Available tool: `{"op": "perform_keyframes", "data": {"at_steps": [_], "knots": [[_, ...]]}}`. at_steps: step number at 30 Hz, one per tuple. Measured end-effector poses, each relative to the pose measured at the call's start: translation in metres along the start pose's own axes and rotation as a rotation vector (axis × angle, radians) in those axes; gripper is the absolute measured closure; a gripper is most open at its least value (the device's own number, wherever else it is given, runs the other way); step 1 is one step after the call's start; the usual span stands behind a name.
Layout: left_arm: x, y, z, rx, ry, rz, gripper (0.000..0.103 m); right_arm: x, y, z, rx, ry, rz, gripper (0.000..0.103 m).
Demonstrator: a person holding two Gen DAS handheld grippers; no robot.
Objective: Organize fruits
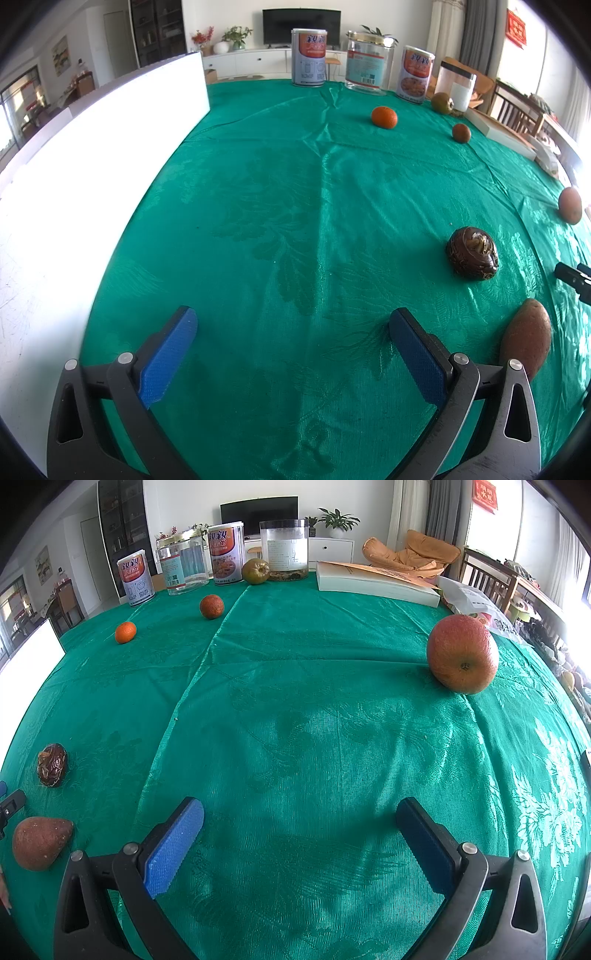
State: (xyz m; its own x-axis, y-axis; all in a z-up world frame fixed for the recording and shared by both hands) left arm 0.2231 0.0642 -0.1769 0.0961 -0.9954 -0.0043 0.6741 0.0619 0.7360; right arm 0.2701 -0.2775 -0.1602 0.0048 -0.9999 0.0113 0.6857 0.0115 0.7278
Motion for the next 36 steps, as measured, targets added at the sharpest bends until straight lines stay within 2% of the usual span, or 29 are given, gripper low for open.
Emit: {"op": "perform_keyframes", "data": {"at_steps": [36], "knots": [[-0.0003,-0.0004,0.0005,-0.001,0.0,0.001,0.0,-0.0009,0.0,-0.0009,0.0,0.0,0.0,0.0]]}}
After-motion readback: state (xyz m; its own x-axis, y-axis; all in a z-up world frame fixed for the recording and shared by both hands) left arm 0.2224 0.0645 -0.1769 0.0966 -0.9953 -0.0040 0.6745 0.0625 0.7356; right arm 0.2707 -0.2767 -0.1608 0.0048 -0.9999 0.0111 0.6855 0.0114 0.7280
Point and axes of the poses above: each gripper's, at about its wrist camera, not at the fingertips, and z roughly against the way its jaws point, x to its right, y to its top, the point moved 8 cm from there along -z, roughly the way its jaws point, and after that the axes turned 11 degrees about x, right-handed, at the moved point
